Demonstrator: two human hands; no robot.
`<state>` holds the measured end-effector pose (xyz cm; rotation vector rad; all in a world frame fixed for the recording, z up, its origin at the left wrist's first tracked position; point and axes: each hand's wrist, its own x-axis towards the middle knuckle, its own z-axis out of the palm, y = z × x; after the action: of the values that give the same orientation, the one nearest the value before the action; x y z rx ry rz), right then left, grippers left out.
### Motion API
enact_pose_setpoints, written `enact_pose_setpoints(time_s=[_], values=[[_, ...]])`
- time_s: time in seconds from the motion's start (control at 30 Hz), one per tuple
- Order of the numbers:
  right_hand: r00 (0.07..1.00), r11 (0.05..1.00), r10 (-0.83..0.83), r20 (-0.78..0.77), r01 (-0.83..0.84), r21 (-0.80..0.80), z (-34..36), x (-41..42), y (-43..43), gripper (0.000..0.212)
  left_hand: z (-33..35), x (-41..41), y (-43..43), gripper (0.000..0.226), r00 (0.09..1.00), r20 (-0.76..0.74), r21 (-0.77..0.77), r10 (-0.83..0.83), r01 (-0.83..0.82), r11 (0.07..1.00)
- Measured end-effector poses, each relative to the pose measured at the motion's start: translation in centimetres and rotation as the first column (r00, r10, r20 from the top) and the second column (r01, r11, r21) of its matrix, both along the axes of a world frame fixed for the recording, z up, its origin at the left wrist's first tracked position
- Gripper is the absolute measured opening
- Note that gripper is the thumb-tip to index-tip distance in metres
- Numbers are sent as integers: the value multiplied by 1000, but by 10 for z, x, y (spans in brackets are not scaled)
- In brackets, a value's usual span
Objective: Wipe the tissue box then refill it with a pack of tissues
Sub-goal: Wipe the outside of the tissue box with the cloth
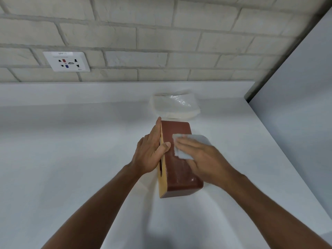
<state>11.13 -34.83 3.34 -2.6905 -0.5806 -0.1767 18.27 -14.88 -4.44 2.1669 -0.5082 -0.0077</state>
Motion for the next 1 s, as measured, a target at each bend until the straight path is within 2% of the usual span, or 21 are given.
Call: enact_pose_setpoints(time_s=[0.07, 0.17, 0.23, 0.37, 0.5, 0.67, 0.83, 0.93, 1.0], values=[[997, 997, 71, -27, -71, -1, -3, -9, -4, 49, 0, -1, -1, 89, 1000, -14, 6, -12, 12, 1000], [998, 999, -12, -65, 14, 31, -1, -3, -15, 50, 4, -4, -2, 88, 991, -107, -107, -76, 64, 992], [996, 998, -49, -73, 52, 36, -2, -2, -10, 50, 5, -3, 4, 89, 985, -94, -198, -145, 124, 972], [991, 998, -46, -129, 50, 24, -4, -5, -8, 50, 0, -4, 20, 110, 961, -58, -136, -269, 259, 956], [987, 998, -57, -149, 53, -28, 4, 4, -1, 47, 5, -4, 21, 117, 949, -104, -61, -296, 291, 955], [977, 992, 125, -174, -126, 3, 1, 0, 8, 53, 2, -3, 21, 112, 944, -128, -84, -304, 295, 952], [989, 1000, 6, -151, -8, -15, 4, 13, 0, 54, -1, -1, 19, 112, 948, -123, -127, -293, 278, 952], [975, 990, 137, -173, -138, 10, 1, 6, 20, 55, -1, -2, 20, 111, 949, -122, -120, -290, 275, 954], [971, 992, 123, -207, -122, 18, 1, 4, 14, 57, 0, -2, 20, 111, 948, -119, -128, -295, 280, 951]])
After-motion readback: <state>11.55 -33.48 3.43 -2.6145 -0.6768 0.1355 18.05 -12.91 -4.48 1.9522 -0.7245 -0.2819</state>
